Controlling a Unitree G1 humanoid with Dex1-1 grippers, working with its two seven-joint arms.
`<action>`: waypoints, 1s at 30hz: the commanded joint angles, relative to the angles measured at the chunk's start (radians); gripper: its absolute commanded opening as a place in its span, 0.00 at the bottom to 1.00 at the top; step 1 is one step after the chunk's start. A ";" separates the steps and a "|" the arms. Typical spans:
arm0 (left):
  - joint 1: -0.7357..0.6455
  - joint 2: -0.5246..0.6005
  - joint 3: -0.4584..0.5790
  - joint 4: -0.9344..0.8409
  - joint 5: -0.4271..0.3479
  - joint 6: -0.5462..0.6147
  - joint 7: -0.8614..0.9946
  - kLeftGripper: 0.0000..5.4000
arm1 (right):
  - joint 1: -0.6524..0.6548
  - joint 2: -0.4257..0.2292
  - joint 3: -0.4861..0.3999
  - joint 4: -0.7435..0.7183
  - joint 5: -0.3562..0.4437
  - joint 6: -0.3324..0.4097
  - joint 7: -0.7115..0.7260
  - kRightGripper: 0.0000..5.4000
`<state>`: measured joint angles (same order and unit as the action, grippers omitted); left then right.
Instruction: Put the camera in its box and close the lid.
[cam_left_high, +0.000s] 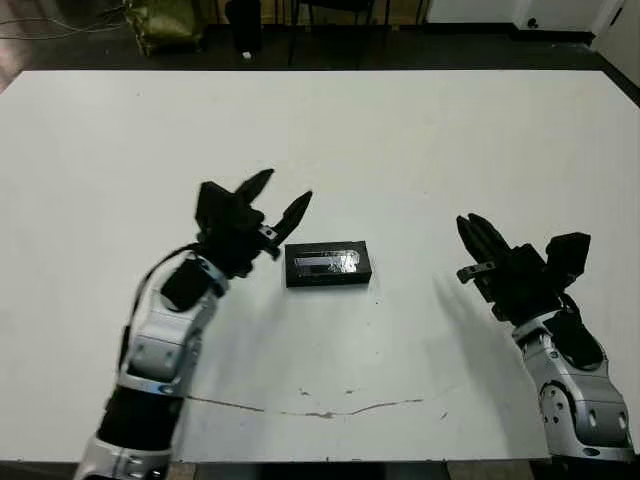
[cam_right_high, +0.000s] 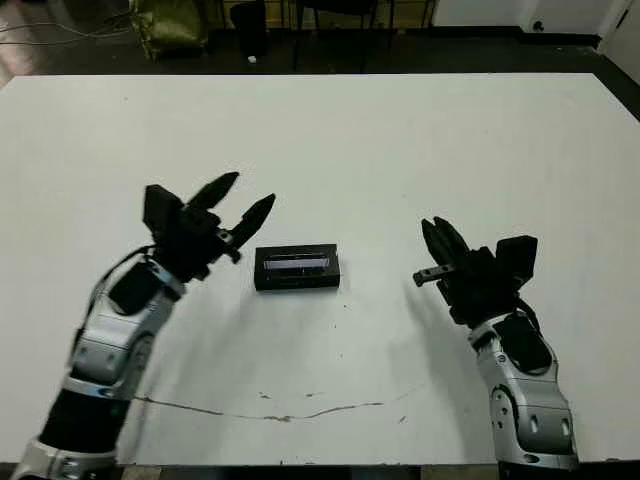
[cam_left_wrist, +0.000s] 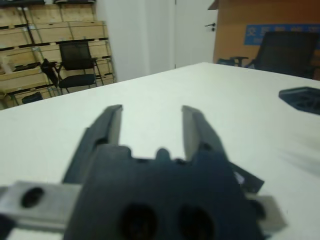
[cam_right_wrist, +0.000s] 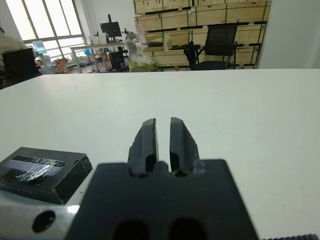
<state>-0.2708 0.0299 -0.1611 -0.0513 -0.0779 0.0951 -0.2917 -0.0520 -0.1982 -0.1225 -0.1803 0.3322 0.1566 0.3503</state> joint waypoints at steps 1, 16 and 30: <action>0.019 -0.026 -0.030 0.016 0.055 0.035 0.064 0.19 | -0.001 -0.003 0.002 0.023 -0.015 -0.022 0.001 0.00; 0.060 -0.109 -0.115 -0.073 0.121 0.394 0.164 0.00 | 0.003 0.004 0.001 0.035 -0.010 -0.029 -0.006 0.00; 0.058 -0.121 -0.059 -0.106 0.018 0.745 0.153 0.00 | 0.010 0.006 0.002 0.029 -0.009 -0.029 -0.012 0.00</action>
<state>-0.2467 -0.1129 -0.2245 -0.1988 -0.0531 0.7799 -0.1351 -0.0599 -0.1914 -0.1199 -0.1574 0.3238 0.1157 0.3411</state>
